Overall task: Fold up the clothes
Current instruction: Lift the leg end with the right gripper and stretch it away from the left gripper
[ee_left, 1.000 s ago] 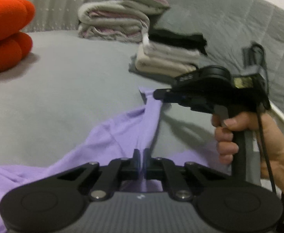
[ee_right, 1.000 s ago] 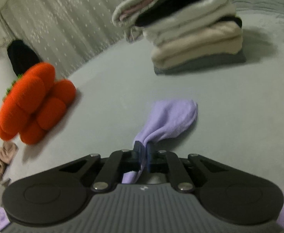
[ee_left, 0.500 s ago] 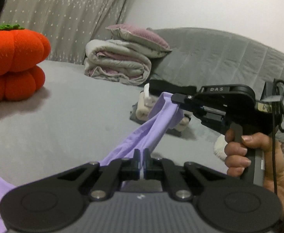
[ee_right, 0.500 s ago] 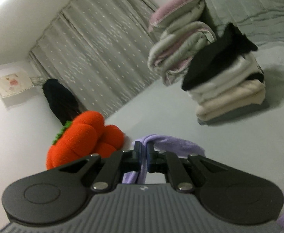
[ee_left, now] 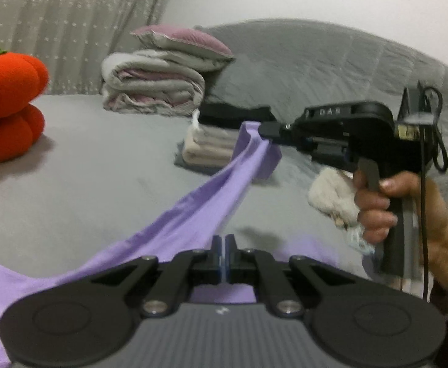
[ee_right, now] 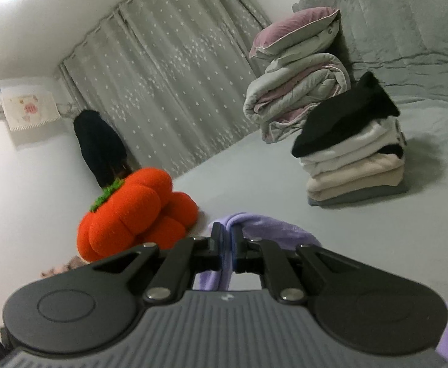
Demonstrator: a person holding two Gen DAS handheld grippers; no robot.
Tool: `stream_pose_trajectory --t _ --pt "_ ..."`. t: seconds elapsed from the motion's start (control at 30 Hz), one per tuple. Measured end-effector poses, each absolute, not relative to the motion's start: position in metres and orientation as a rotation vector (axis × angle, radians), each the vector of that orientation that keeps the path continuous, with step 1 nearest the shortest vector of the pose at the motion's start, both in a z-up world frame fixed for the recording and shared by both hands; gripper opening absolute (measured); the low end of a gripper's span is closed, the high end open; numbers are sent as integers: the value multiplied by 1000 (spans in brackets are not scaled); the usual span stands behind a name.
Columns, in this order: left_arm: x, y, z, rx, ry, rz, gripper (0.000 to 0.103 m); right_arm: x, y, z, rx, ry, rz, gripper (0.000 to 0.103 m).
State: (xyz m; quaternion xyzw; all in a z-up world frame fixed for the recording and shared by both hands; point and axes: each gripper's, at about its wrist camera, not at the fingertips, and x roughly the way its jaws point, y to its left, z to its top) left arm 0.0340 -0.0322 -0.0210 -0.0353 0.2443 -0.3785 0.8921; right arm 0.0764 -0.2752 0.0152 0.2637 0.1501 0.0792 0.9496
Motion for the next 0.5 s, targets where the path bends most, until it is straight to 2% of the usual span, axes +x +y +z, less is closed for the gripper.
stream_pose_trajectory --t 0.27,0.33,0.4,0.5 --pt "19 -42 -37 17 536 -801 2 45 -279 13 447 343 141 7" --pt "14 -43 -37 51 524 -778 13 41 -280 15 441 337 143 7" --pt "7 -44 -36 88 501 -749 20 40 -280 19 436 328 142 7" --pt "0 -40 -30 122 445 -698 23 37 -280 25 436 302 141 7"
